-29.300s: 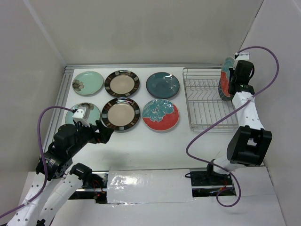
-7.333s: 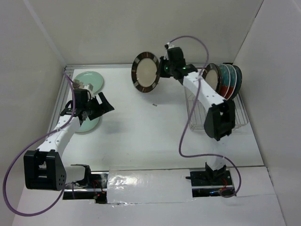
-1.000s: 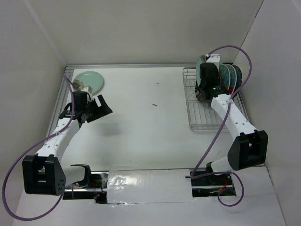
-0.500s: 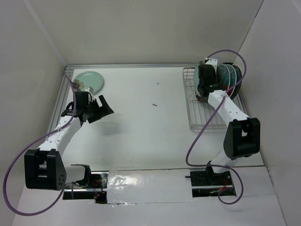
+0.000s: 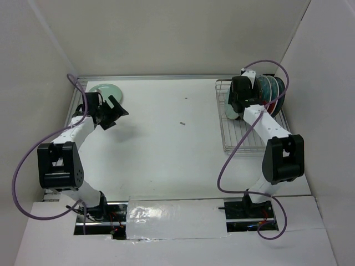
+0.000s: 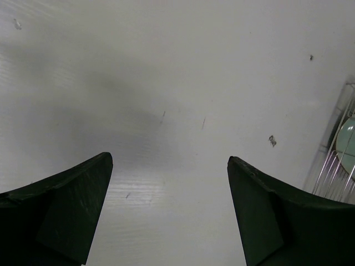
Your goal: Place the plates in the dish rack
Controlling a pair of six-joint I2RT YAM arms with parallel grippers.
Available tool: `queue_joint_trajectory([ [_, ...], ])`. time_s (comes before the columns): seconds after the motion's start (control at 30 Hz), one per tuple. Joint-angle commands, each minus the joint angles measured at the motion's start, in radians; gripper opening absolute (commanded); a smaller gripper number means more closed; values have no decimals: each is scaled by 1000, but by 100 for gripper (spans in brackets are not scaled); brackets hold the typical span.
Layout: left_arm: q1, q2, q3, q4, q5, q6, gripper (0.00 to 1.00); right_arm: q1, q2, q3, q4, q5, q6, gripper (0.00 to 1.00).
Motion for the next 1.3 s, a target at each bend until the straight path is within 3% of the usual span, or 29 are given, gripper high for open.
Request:
queue_joint_trajectory([
  [0.0, 36, 31, 12, 68, 53, -65, 97, 26, -90, 86, 0, 32, 1, 71],
  [0.17, 107, 62, -11, 140, 53, -130, 97, 72, -158, 170, -66, -3, 1, 86],
  [0.43, 233, 162, -94, 367, 42, -264, 97, 129, -310, 127, -82, -155, 59, 90],
  [0.63, 256, 295, -106, 551, 31, -367, 89, 138, -370, 78, -82, -209, 77, 92],
  [0.8, 256, 419, -60, 627, 11, -442, 74, 147, -388, 57, -93, -209, 96, 92],
  [1.1, 256, 628, 107, 585, -19, -527, 48, 129, -356, 47, -102, -219, 140, 92],
  [1.27, 256, 659, 138, 576, 2, -548, 25, 129, -347, 57, -102, -229, 140, 92],
])
